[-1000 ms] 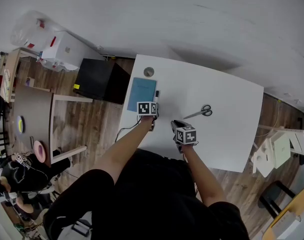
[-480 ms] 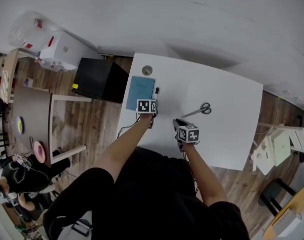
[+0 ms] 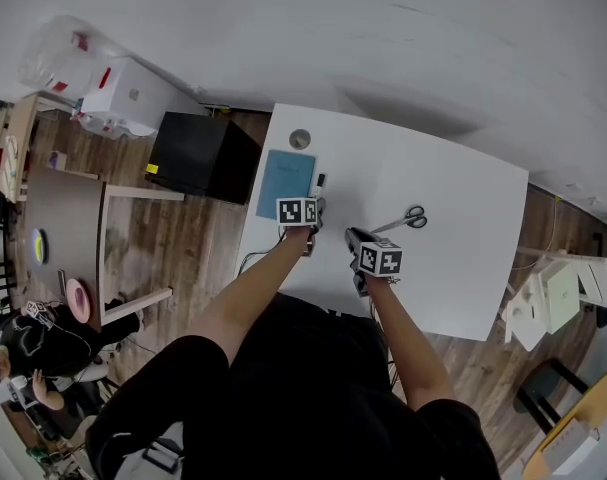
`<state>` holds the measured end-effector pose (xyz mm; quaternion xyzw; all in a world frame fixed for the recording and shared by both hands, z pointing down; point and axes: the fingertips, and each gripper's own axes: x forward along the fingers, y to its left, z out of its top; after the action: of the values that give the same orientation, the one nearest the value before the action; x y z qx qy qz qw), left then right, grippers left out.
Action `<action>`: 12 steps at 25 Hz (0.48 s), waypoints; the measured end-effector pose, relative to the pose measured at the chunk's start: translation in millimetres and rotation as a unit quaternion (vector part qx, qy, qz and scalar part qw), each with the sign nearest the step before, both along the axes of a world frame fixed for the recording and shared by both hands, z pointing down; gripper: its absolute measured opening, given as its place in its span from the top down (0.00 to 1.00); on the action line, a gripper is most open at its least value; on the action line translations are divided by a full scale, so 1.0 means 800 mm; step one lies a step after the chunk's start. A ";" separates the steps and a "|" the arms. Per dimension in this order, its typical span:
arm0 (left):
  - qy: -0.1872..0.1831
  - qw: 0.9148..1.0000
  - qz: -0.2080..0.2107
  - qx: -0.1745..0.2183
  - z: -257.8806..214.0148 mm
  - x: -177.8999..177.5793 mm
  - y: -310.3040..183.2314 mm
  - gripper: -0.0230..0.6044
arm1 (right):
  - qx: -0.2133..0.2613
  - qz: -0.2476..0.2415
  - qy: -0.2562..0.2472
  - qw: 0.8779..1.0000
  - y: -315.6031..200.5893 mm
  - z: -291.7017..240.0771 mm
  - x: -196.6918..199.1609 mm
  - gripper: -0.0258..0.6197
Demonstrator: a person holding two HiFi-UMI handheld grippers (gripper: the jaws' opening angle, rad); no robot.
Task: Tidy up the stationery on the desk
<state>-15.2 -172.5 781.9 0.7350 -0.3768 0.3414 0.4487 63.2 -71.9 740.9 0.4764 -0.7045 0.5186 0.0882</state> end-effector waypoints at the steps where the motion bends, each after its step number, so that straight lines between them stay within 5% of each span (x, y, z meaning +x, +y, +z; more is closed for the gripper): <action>1: 0.003 1.000 -0.005 0.000 -0.002 -0.001 -0.001 0.74 | -0.001 0.000 0.001 1.000 0.002 0.001 -0.001 0.86; 7: 0.006 0.999 -0.027 0.017 -0.017 -0.015 -0.007 0.73 | -0.011 0.008 -0.019 1.000 0.023 0.007 0.003 0.86; 12: 0.007 0.999 -0.006 0.054 -0.037 -0.019 0.001 0.73 | 0.004 -0.007 0.002 1.000 0.040 0.008 0.016 0.86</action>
<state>-30.3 -171.6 752.3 0.7580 -0.3961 0.3125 0.4135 75.6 -39.6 747.1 0.4732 -0.7093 0.5144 0.0916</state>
